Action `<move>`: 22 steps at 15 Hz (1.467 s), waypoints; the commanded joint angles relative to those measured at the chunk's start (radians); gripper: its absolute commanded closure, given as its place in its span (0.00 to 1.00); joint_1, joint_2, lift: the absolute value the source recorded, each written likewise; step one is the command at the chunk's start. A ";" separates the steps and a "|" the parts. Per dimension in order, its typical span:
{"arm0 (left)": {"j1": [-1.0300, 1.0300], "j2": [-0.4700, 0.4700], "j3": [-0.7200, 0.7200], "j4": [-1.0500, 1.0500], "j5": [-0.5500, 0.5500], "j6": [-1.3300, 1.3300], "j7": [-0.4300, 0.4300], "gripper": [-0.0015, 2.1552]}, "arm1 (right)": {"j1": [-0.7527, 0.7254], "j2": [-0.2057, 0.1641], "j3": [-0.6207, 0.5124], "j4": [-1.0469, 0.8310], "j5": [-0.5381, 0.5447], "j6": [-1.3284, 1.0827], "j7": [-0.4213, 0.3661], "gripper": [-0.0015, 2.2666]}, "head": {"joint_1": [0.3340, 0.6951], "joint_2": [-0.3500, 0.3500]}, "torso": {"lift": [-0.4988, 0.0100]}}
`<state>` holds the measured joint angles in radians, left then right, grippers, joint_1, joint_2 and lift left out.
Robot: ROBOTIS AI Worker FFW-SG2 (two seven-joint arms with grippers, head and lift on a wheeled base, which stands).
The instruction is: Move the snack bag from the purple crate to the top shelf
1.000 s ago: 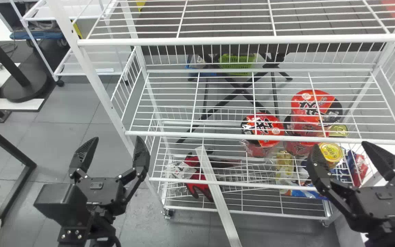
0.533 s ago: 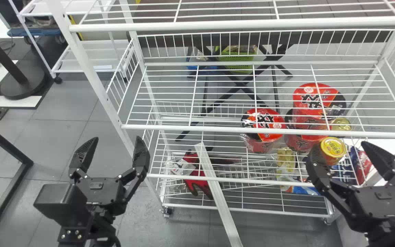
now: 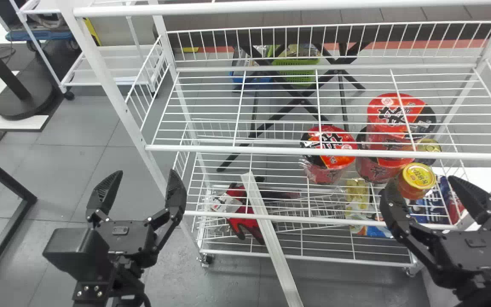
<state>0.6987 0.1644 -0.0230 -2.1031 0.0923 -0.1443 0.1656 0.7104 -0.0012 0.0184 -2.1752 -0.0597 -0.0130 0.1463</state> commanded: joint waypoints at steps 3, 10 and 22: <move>0.001 -0.002 -0.002 0.002 0.000 0.002 0.000 0.06 | 0.003 0.000 0.000 0.000 0.000 0.000 -0.001 0.03 | 1.00 0.65 | 0.16; 0.002 -0.002 -0.002 0.002 0.000 -0.001 0.002 0.06 | 0.001 -0.002 0.000 0.006 -0.008 -0.009 0.006 0.03 | 1.00 0.65 | 0.11; 0.002 0.003 -0.002 0.000 0.000 -0.001 0.003 0.06 | 0.011 0.000 -0.011 0.023 -0.035 -0.080 0.041 0.03 | 1.00 0.65 | 0.09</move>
<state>0.7010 0.1658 -0.0245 -2.1023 0.0920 -0.1449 0.1685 0.7169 -0.0017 0.0076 -2.1479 -0.0947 -0.1055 0.1871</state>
